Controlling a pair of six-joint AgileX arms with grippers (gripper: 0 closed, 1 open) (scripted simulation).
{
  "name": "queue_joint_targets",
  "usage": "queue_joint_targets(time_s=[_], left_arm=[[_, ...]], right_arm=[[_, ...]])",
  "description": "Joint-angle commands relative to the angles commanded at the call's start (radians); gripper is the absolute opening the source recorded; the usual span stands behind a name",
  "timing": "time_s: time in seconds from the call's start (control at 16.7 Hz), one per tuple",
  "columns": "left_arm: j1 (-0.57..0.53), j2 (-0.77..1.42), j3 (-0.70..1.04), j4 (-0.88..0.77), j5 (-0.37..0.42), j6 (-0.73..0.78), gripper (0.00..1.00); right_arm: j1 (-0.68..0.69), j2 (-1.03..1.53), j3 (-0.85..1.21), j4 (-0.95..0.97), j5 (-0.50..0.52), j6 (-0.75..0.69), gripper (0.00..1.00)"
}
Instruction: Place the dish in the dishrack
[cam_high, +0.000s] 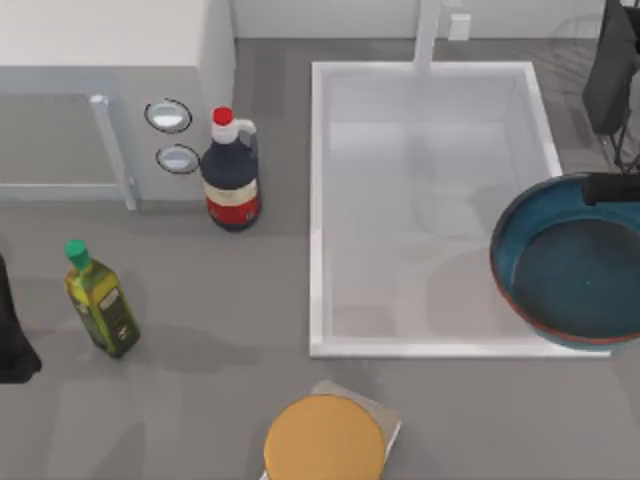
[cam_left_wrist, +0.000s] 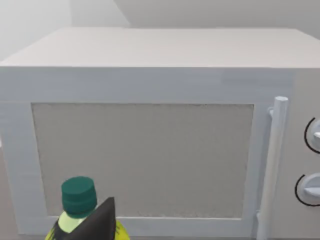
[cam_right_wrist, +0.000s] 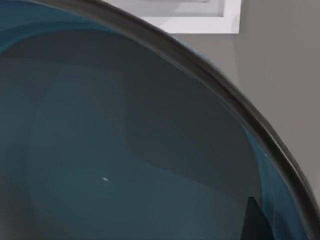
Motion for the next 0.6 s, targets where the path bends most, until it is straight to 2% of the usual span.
queue_joint_targets(time_s=[0.18, 0.6], left_arm=[[0.000, 0.000, 0.000, 0.000, 0.000, 0.000, 1.00], [0.000, 0.000, 0.000, 0.000, 0.000, 0.000, 1.00]], right_arm=[[-0.003, -0.020, 0.053, -0.053, 0.000, -0.003, 0.00], [-0.032, -0.030, 0.051, -0.016, -0.025, -0.020, 0.00]])
